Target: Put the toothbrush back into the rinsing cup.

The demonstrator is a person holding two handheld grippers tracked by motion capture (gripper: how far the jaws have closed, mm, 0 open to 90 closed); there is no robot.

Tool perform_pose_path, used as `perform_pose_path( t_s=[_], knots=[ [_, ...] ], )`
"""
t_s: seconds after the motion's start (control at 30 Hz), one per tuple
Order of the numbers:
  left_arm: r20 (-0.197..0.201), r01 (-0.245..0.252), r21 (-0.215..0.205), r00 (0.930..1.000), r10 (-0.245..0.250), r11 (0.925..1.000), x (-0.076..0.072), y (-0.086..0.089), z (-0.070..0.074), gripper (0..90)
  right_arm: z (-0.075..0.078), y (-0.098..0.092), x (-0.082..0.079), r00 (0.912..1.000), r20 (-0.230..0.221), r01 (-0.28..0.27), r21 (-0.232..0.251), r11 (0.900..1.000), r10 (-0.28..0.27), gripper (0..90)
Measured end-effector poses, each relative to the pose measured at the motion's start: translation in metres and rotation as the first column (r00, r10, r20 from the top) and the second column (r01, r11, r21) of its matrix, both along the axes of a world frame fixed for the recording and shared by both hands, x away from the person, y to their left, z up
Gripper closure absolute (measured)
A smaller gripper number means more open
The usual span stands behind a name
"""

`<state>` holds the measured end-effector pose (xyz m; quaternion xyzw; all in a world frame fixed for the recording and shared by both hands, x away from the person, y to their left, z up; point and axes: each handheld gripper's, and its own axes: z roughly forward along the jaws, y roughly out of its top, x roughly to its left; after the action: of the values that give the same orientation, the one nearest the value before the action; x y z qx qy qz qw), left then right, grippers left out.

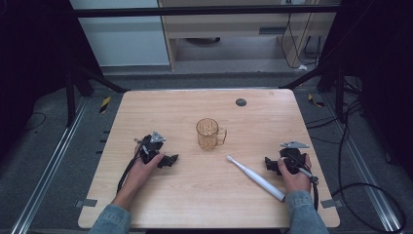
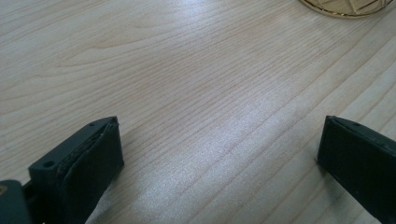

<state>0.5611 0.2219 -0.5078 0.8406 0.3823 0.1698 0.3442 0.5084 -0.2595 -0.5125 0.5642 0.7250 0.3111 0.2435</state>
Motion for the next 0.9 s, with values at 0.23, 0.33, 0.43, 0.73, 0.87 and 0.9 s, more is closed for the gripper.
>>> perform_pose_path(
  t_s=[0.23, 0.33, 0.43, 0.73, 0.87, 0.9],
  knots=[
    [0.0, 0.0, -0.001, 1.0, 0.0, 1.0, 0.0, 0.0, 0.0, 0.0, 0.0, 0.0, 0.0, 1.0, 0.0, 0.001, 0.001, 1.0, -0.001, 0.5],
    [0.0, -0.002, 0.0, 1.0, 0.002, 1.0, 0.0, 0.0, 0.0, 0.0, 0.0, 0.0, 0.0, 1.0, 0.0, 0.0, 0.001, 1.0, 0.0, 0.5],
    [0.0, -0.003, 0.0, 1.0, 0.003, 1.0, 0.0, 0.0, 0.0, 0.0, 0.003, -0.002, -0.002, 0.9999, -0.001, 0.011, 0.006, 1.0, -0.011, 9.3],
    [-0.001, -0.005, -0.002, 1.0, 0.005, 1.0, 0.0, 0.0, 0.0, 0.0, 0.035, 0.009, -0.025, 0.9972, 0.032, -0.066, -0.029, 0.997, 0.067, 11.8],
    [-0.001, -0.006, -0.001, 1.0, 0.006, 1.0, 0.0, 0.0, 0.0, 0.0, 0.047, 0.017, -0.035, 0.9938, 0.011, -0.11, -0.055, 0.992, 0.11, 11.8],
    [-0.001, -0.006, -0.001, 1.0, 0.006, 1.0, 0.0, 0.0, 0.0, 0.0, 0.047, 0.017, -0.035, 0.9938, 0.011, -0.11, -0.055, 0.992, 0.11, 11.8]
  ],
)
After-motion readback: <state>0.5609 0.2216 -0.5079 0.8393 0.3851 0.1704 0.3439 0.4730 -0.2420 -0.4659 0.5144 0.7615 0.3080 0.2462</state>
